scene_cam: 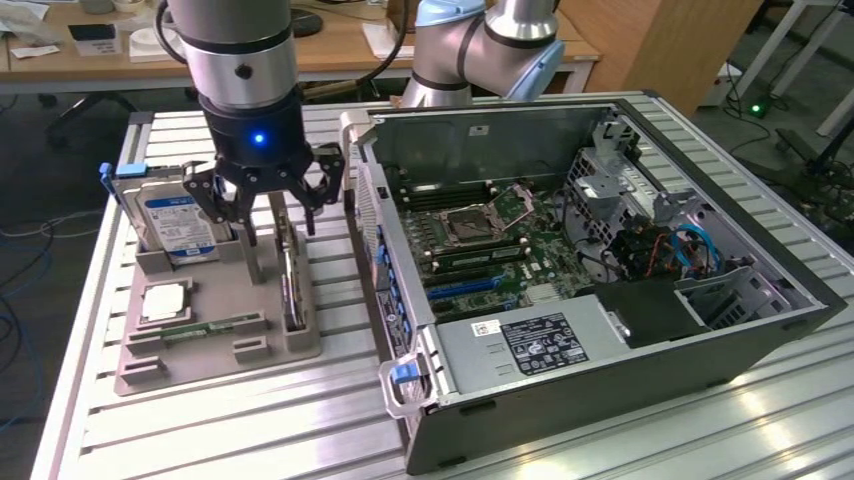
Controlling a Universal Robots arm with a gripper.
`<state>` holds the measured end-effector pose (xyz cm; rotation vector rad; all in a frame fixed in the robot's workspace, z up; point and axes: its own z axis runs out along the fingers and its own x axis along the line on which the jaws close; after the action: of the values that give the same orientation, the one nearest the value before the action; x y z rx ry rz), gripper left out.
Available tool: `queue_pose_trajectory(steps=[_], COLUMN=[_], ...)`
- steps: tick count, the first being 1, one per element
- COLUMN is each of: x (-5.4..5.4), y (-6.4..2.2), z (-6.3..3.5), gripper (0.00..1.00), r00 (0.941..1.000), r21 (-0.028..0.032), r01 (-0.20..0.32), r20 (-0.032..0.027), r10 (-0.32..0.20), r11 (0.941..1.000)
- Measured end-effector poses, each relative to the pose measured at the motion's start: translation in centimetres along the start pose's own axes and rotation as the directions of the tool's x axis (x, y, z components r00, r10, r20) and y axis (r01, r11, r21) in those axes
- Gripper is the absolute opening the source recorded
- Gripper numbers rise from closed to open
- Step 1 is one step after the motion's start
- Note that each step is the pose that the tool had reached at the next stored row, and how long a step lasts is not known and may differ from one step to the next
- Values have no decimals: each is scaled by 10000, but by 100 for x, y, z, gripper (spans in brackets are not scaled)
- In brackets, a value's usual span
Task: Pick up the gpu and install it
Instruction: 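Pick up the gpu and move the gpu toward the slot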
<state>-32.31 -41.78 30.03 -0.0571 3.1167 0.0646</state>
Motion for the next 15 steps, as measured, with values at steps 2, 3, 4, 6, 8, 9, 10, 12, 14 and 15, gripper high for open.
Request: queue_pose_trajectory(steps=[2, 3, 4, 6, 8, 9, 10, 12, 14, 15], x=[3, 4, 5, 5, 5, 5, 5, 6, 6, 6], y=[-6, -7, -7, -8, -8, -9, -9, -10, -10, -11], z=[9, 12, 17, 27, 35, 40, 46, 59, 73, 79], gripper=[65, 65, 65, 65, 65, 65, 65, 65, 65, 65], r00=[10000, 10000, 10000, 10000, 10000, 10000, 10000, 10000, 10000, 10000], r21=[-1, -1, 0, 0, 0, 0, -1, 0, 0, 0], r01=[17, 18, 18, 18, 18, 18, 18, 18, 18, 18], r20=[1, 0, -1, -1, -1, -1, 0, -1, -1, -1], r10=[-17, -18, -18, -18, -18, -18, -18, -18, -18, -18], r11=[10000, 10000, 10000, 10000, 10000, 10000, 10000, 10000, 10000, 10000])
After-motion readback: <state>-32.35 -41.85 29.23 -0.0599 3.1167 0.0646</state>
